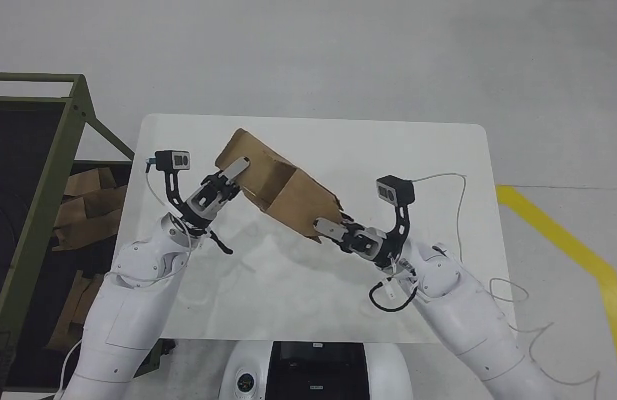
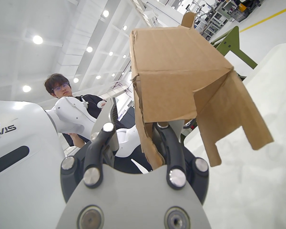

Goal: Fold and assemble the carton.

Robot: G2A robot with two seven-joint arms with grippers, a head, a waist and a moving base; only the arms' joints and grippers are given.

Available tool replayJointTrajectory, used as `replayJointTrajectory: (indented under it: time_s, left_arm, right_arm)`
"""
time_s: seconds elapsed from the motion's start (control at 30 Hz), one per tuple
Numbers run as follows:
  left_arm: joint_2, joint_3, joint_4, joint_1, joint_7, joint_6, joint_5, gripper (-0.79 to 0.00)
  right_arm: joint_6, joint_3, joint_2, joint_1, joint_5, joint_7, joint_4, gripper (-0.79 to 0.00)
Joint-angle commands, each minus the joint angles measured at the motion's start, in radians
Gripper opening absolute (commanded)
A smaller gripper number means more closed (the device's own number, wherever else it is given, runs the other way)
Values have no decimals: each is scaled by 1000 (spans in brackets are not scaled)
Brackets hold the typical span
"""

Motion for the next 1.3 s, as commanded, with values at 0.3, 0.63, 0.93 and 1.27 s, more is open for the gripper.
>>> replayJointTrajectory:
  time_s: [0.3, 0.63, 0.93, 1.27]
  left_arm:
    - [0, -16, 0, 3, 1, -4, -10, -785]
    - [-2, -18, -6, 7, 1, 0, -7, -785]
    - [-3, -16, -10, 9, 6, 2, 2, -785]
    - [-5, -8, -15, 10, 6, 5, 9, -785]
  right_arm:
    - [-17, 69, 11, -41, -30, -35, -7, -489]
    - [-13, 130, 25, -98, -40, -48, -34, -493]
    - [15, 110, 26, -87, -21, -4, -32, -474]
    - [26, 84, 21, -65, -10, 14, -23, -474]
